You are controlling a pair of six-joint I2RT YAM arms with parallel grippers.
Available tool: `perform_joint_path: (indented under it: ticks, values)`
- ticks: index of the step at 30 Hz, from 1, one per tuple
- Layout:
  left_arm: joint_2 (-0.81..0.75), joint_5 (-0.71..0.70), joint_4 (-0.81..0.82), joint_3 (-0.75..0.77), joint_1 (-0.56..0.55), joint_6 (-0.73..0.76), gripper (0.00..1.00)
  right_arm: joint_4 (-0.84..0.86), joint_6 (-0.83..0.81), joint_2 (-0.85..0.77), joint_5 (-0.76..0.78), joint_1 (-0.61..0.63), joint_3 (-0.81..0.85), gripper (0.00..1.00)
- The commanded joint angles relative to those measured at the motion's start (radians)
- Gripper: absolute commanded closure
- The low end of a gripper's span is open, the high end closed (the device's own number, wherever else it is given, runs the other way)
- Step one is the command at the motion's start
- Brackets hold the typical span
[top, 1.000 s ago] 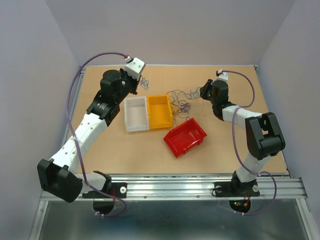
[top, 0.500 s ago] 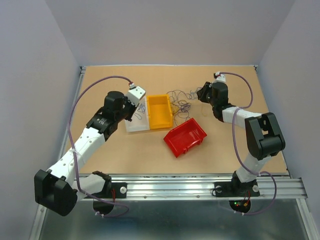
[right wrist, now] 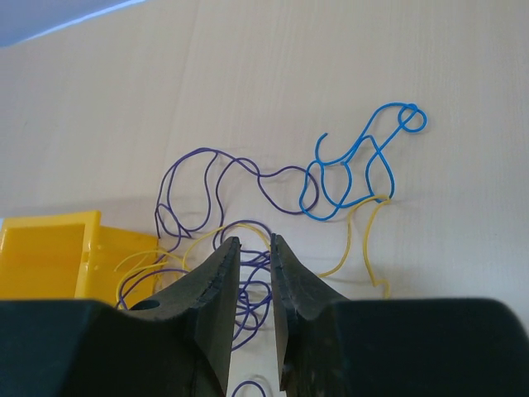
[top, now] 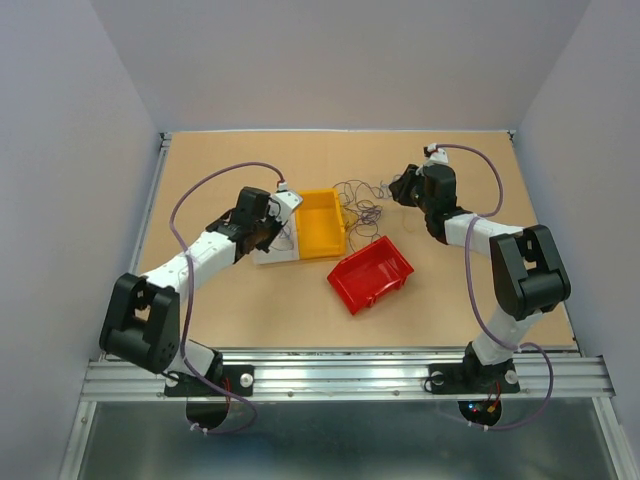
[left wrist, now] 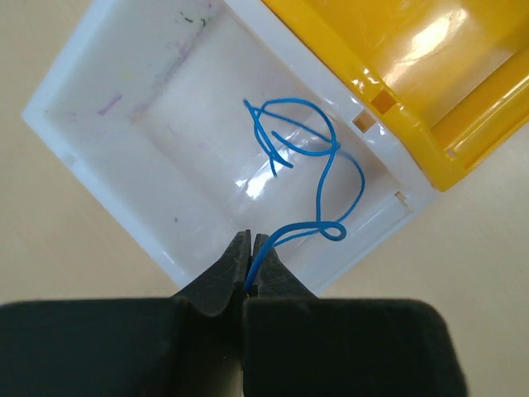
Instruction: Untangle the cables
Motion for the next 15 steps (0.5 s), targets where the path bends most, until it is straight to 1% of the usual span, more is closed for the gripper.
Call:
perform_joint_path:
  ticks: [1, 5, 10, 12, 15]
  values:
    - [0.065, -0.063, 0.03, 0.076, 0.011, 0.008, 0.96, 0.062, -0.026, -0.021, -0.056, 0.003, -0.007, 0.73]
    - [0.15, -0.072, 0.021, 0.128, 0.03, 0.013, 0.96, 0.068, -0.036, -0.019, -0.094, 0.003, -0.005, 0.73]
    - [0.283, -0.074, -0.038, 0.209, 0.031, 0.02, 0.96, 0.068, -0.042, -0.013, -0.116, 0.004, -0.001, 0.72]
    - [0.323, -0.064, -0.038, 0.213, 0.03, 0.016, 0.95, 0.069, -0.043, -0.013, -0.125, 0.003, 0.001, 0.73]
    - [0.328, -0.067, -0.015, 0.197, 0.03, 0.011, 0.75, 0.069, -0.043, -0.012, -0.134, 0.004, 0.001, 0.72]
